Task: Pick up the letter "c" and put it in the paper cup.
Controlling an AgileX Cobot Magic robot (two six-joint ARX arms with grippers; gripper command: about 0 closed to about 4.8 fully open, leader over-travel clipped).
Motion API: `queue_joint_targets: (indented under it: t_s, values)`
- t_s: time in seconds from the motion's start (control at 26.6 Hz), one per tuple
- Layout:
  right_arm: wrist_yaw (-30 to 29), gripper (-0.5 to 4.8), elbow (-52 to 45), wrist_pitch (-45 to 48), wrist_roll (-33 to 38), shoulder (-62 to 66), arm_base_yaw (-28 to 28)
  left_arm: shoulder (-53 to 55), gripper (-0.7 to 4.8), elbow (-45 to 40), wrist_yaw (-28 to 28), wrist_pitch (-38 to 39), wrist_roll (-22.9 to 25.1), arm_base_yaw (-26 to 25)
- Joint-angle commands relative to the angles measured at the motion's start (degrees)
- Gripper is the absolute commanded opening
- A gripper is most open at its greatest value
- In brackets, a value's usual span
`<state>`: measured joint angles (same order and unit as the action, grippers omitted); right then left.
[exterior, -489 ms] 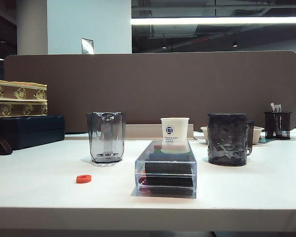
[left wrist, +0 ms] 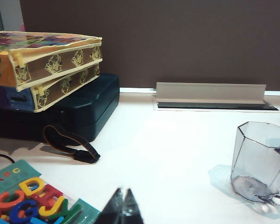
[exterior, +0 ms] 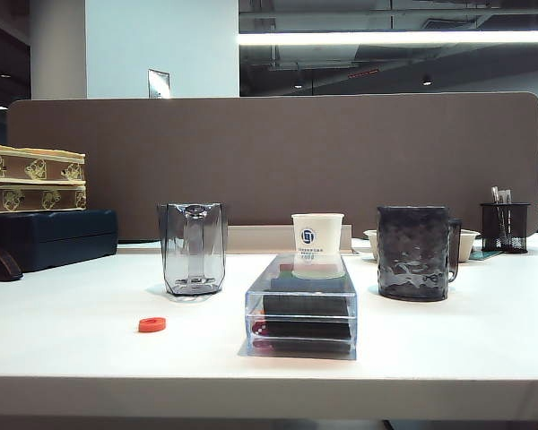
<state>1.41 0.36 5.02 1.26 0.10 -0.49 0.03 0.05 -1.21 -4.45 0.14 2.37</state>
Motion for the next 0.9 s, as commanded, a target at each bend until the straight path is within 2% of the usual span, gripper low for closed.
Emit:
queue_joint_targets:
  t_s: [0.04,0.11,0.45,0.53,0.64,0.9]
  values:
    - [-0.07,-0.01,-0.42,0.68,0.24,0.0,0.07,0.04,0.0,0.24,-3.08,-0.35,-0.2,0.02]
    - [-0.11,-0.01,-0.42,0.55,0.28,0.0,0.07,0.04,0.27,0.35,-5.6,-0.42,-0.22,0.02]
    - [-0.11,-0.01,-0.42,-3.61,3.43,0.0,0.09,0.04,0.3,0.68,-10.67,-1.57,-1.27,0.04]
    - [-0.13,-0.01,-0.42,-4.17,4.02,0.0,0.09,0.04,0.34,1.05,-10.64,-1.62,-1.27,0.07]
    - [-0.35,-0.01,-0.42,-5.11,5.03,0.0,0.13,0.07,0.99,1.68,-10.62,-1.88,-2.34,0.07]
    - [-1.57,-0.01,-0.42,-5.22,5.03,0.0,0.13,0.04,0.99,2.29,-11.61,-2.4,-3.67,0.57]
